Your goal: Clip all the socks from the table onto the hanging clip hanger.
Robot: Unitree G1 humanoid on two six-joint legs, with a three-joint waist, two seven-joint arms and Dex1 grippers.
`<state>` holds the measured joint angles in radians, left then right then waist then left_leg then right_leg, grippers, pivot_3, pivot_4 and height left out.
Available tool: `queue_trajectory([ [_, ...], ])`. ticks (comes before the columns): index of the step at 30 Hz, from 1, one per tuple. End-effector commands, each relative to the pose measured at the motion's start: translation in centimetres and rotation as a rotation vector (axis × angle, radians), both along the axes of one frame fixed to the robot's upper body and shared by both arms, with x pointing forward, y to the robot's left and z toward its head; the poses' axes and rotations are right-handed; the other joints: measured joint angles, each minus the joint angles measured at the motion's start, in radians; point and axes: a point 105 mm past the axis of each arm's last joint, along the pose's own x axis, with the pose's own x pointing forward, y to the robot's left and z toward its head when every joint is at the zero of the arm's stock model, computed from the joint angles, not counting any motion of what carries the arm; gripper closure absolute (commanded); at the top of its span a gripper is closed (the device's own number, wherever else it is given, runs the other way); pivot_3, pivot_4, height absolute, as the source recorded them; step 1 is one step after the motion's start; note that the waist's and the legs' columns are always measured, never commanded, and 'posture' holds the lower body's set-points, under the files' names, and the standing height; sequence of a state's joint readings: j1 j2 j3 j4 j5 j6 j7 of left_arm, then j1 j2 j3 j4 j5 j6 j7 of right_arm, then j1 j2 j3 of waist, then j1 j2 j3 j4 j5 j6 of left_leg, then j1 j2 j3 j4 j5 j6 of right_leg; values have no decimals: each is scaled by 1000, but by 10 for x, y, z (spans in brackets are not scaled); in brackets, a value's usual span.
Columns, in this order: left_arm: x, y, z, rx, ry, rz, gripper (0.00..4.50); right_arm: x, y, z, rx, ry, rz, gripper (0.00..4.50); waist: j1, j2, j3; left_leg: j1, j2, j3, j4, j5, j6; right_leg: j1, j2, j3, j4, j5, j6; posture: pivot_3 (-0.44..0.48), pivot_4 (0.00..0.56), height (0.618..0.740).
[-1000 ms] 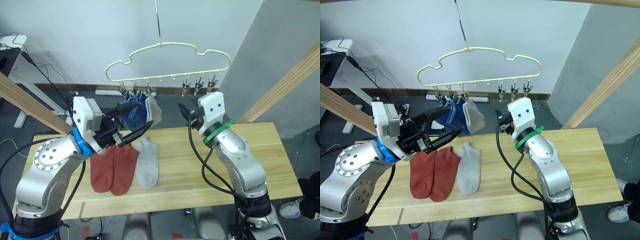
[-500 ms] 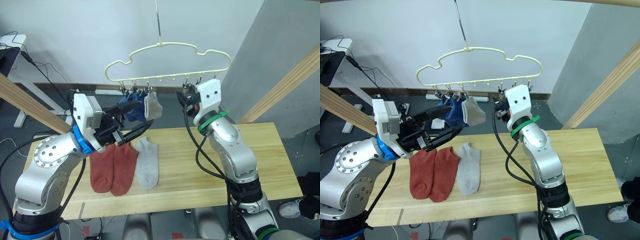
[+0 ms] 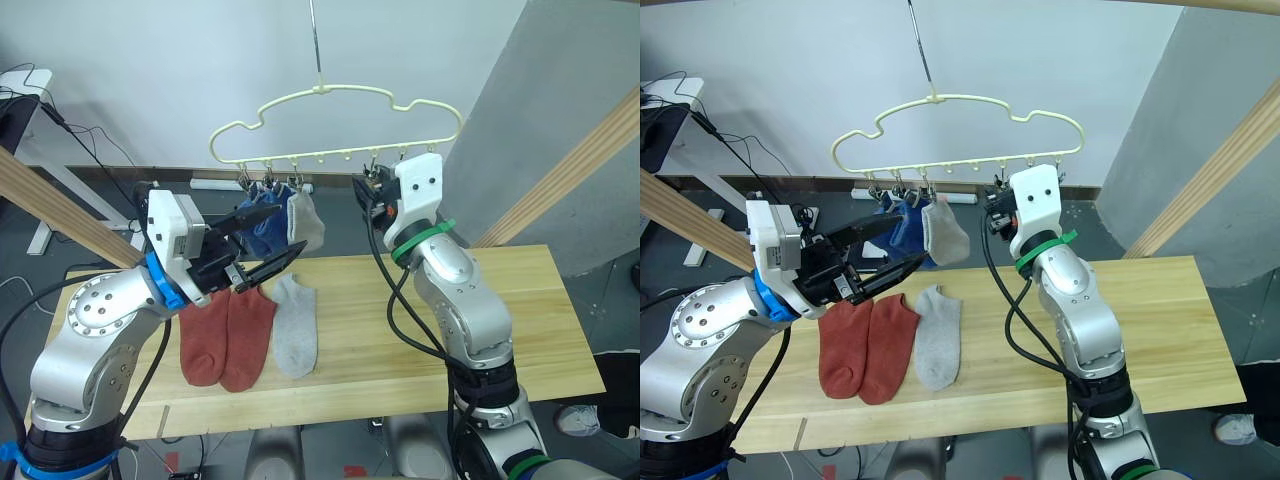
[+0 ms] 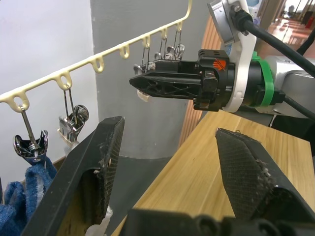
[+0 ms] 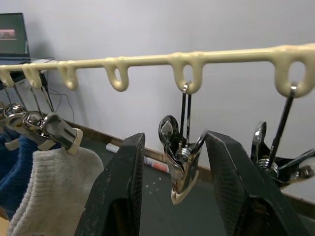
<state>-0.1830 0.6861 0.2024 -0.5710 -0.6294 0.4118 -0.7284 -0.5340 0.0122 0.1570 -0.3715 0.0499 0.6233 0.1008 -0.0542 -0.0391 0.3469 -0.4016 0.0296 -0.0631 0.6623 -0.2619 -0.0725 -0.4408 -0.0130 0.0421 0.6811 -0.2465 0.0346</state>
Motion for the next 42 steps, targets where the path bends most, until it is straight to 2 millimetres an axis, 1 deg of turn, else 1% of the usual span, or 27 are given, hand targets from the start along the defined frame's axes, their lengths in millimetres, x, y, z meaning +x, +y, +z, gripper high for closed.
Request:
queue_trajectory([
  [1, -2, -1, 5, 8, -39, 0, 1243, -6, 0, 16, 36, -42, -41, 2523, 0, 0, 0, 0, 0, 0, 0, 0, 0, 0, 0, 0, 0, 0, 0, -35, 280, 740],
  [7, -1, -1, 4, 9, -41, 5, 1243, -7, 4, 15, 89, 21, -98, 2523, 0, 0, 0, 0, 0, 0, 0, 0, 0, 0, 0, 0, 0, 0, 0, -33, 272, 740],
  [10, 0, -2, 4, 10, -43, 9, 1243, -9, 5, 19, 126, 15, -130, 2523, 0, 0, 0, 0, 0, 0, 0, 0, 0, 0, 0, 0, 0, 0, 0, -35, 267, 740],
  [13, 0, -1, 4, 10, -45, 12, 1243, -11, 12, 24, 157, 16, -120, 2523, 0, 0, -2, 0, 0, 0, 0, 0, 0, 0, -1, 0, 0, 0, 0, -35, 265, 740],
  [17, 1, -1, 5, 7, -49, 16, 1243, -11, 12, 24, 165, 17, -137, 2523, 0, 0, -3, 0, 0, 0, 0, 0, 0, 0, -1, 0, 0, 0, 0, -30, 256, 740],
  [24, -1, 0, 5, 9, -44, 10, 1243, -13, 16, 29, 199, 8, -113, 2523, 0, 0, -11, -1, 0, 0, 0, 0, 0, 0, -1, -1, 0, 0, 0, -29, 245, 740],
  [30, -2, 0, 4, 10, -39, 9, 1243, -15, 23, 32, 231, 16, -78, 2523, -1, 0, -22, 0, 0, 0, 0, 0, 0, 0, -1, -1, 0, 0, 0, -28, 240, 740],
  [37, -2, -1, 4, 10, -41, 10, 1243, -11, 29, 31, 268, 30, -78, 2523, -1, -1, -27, 0, 0, 0, 0, 0, 0, 0, -1, -1, 0, 0, -1, -27, 235, 740],
  [42, -1, -1, 5, 13, -43, 14, 1243, -8, 34, 31, 331, 56, -70, 2523, -1, -2, -33, 0, 0, 0, 0, 0, 0, 0, -1, -1, 0, 1, -1, -22, 234, 740],
])
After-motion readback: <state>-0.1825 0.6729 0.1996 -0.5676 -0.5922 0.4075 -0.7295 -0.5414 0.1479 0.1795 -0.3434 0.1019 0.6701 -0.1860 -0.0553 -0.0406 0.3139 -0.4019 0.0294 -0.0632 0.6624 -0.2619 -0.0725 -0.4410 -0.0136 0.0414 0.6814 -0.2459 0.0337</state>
